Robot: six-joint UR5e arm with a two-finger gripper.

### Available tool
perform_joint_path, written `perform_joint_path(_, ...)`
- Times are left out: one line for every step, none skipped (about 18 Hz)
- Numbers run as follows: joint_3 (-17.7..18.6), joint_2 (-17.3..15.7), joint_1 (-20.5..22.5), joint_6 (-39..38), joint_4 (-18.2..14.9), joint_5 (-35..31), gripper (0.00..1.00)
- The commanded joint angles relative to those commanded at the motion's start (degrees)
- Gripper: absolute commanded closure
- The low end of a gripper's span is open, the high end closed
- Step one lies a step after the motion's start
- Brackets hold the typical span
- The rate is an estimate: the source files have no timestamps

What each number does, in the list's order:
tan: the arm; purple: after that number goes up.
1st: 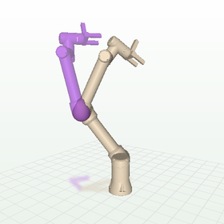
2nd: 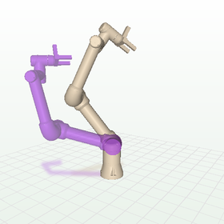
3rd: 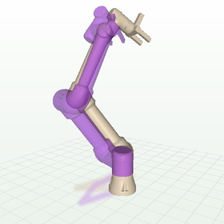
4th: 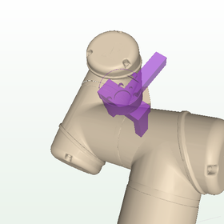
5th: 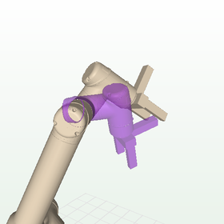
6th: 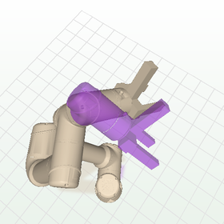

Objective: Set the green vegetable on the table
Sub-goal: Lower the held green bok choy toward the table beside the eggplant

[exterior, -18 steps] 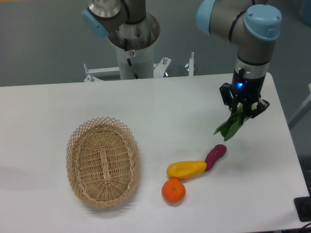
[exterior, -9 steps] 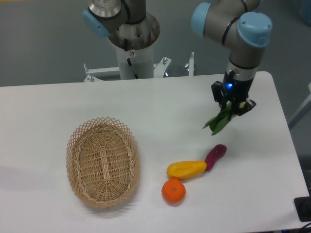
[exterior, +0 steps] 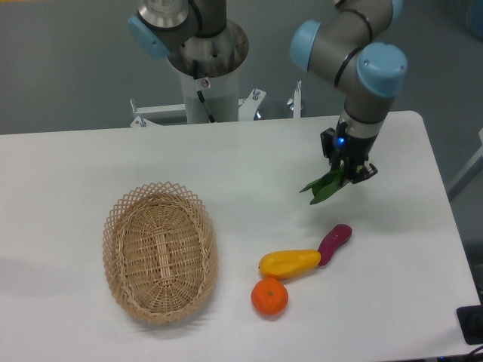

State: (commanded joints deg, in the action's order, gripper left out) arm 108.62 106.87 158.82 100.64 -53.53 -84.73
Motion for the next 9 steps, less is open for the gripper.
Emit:
perform_joint_path(0.88, 0.00, 0.00, 0.00, 1.83, 0.00, 0.62)
perform_joint_path(1.67, 0.35, 0.00, -0.09, 3.85, 0.00, 0.62)
perform_joint_path(2.38, 0.53, 0.00, 0.00, 5.09, 0.00, 0.61)
perform_joint_path(2.73, 0.53, 0.00, 0.09, 5.37, 0.00, 0.59)
perform_joint_path(2.65, 0.53, 0.00, 0.09, 5.46, 0.00, 0.51)
perform_joint_path(2.65, 0.53, -0.09, 0.09, 5.46, 0.00, 0.42)
perform_joint_path(2.65, 0.53, 0.00, 0.00, 5.46, 0.00, 0.33)
perform_joint_path(2.56, 0.62, -0.09, -0.09, 5.54, 0.00, 0.18)
perform_joint_path(2.30, 0.62, -0.09, -0.09, 5.54, 0.00, 0.07)
